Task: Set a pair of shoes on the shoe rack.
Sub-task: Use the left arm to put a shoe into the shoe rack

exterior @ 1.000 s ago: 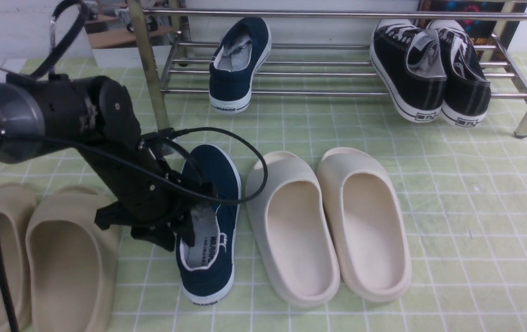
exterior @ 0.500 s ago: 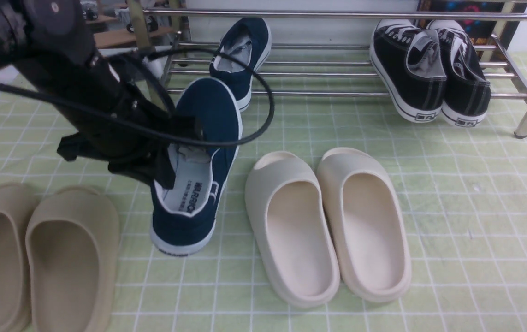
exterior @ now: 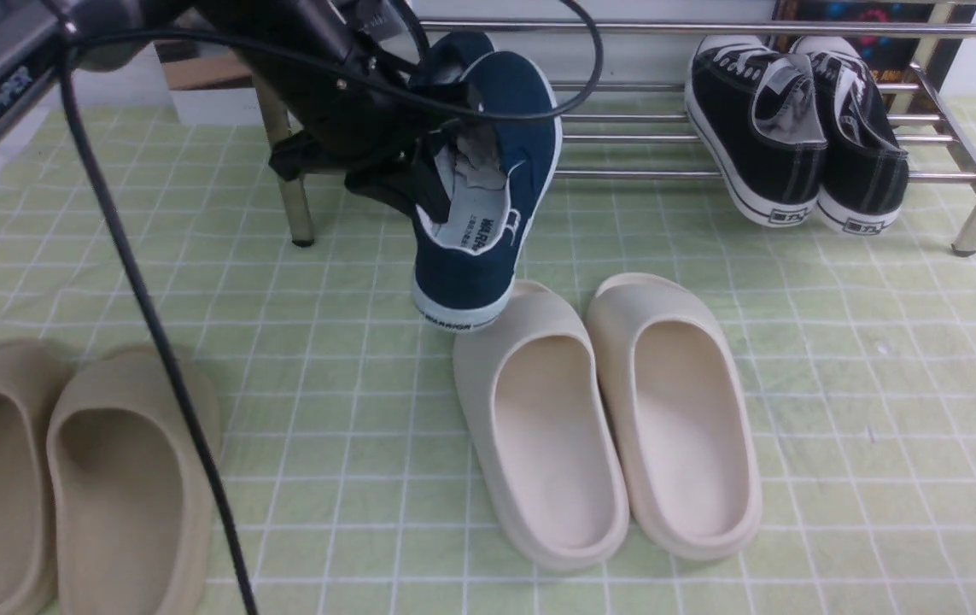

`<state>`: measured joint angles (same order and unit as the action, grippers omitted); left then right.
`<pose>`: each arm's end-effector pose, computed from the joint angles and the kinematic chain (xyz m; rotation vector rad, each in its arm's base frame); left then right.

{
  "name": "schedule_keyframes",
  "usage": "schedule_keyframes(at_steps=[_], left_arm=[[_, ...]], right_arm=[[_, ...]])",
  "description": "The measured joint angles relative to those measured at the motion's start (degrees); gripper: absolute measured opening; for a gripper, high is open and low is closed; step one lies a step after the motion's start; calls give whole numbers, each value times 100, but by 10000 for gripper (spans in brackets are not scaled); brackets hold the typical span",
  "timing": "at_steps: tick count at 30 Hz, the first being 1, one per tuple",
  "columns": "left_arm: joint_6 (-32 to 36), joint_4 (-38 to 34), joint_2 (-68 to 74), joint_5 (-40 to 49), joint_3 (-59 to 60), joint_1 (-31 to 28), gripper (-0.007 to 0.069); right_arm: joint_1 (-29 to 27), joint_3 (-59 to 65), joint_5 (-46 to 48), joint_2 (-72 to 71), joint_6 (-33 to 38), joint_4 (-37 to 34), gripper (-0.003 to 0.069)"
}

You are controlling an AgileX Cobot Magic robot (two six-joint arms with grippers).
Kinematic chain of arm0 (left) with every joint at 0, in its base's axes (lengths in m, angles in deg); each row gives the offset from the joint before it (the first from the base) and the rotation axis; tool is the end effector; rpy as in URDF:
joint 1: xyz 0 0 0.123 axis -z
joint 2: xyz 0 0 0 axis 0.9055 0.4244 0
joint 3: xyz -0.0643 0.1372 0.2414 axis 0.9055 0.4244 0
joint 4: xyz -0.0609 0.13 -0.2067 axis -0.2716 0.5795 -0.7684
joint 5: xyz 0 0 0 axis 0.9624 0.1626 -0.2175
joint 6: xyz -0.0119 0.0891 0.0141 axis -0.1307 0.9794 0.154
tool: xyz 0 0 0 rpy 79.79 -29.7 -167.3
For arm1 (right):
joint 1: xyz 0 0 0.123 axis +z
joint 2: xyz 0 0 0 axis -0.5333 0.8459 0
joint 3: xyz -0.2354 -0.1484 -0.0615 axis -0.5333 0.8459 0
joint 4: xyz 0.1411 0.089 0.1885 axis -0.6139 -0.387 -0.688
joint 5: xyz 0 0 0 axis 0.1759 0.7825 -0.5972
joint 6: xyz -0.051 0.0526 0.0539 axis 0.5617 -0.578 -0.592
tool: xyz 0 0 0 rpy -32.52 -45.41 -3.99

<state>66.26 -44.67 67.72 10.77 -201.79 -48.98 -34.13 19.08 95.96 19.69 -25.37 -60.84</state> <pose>0.4213 -0.1578 0.3192 0.1547 2.7551 -0.7082 0.0520 0.0017 0.1735 0.1786 1.8749 0.1376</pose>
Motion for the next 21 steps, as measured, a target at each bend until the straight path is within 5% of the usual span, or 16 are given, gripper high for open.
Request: schedule_keyframes(at_steps=[13, 21], left_arm=[[-79, 418, 1812, 0, -2345, 486, 0], [-424, 727, 2054, -448, -2757, 432, 0]], right_arm=[[0, 0, 5, 0, 0, 0, 246], [0, 0, 5, 0, 0, 0, 246]])
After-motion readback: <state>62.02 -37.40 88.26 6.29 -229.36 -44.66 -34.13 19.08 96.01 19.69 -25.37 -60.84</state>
